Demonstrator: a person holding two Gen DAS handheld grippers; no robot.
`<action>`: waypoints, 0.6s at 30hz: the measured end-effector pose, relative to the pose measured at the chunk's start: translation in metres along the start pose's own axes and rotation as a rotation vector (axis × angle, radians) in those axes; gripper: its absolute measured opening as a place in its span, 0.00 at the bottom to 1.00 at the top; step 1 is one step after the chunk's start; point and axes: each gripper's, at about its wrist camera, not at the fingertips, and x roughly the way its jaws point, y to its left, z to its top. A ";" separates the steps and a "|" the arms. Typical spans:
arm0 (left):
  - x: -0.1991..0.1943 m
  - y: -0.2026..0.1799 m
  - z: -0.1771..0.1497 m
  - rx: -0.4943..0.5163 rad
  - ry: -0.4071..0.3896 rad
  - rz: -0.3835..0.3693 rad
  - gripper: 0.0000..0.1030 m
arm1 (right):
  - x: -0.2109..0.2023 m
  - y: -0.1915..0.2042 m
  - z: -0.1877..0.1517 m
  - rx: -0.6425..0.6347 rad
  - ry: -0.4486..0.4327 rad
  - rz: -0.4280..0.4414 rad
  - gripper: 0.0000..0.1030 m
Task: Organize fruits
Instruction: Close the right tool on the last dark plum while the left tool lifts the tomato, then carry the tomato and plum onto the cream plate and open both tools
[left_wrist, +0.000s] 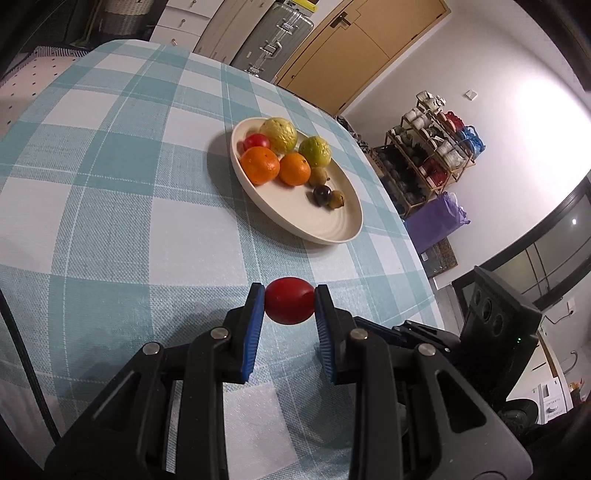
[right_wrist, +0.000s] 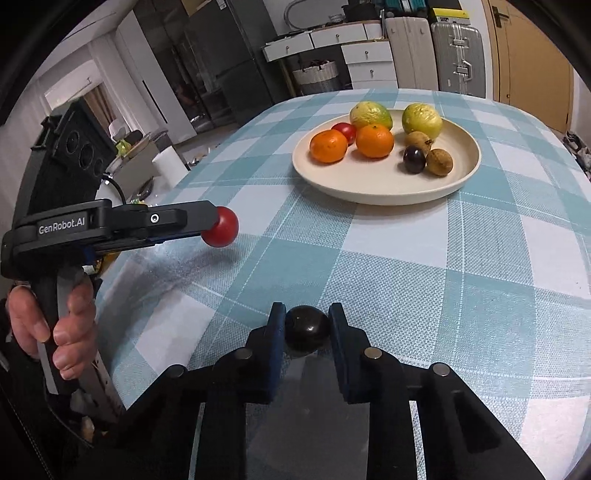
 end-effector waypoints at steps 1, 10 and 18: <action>0.000 -0.001 0.002 0.005 -0.001 0.002 0.24 | -0.001 0.000 0.001 -0.002 -0.009 -0.001 0.23; 0.001 -0.009 0.023 0.010 -0.021 -0.009 0.24 | -0.015 -0.007 0.017 -0.003 -0.082 0.015 0.23; 0.019 -0.024 0.049 0.028 -0.015 -0.025 0.24 | -0.018 -0.022 0.045 0.007 -0.132 0.026 0.23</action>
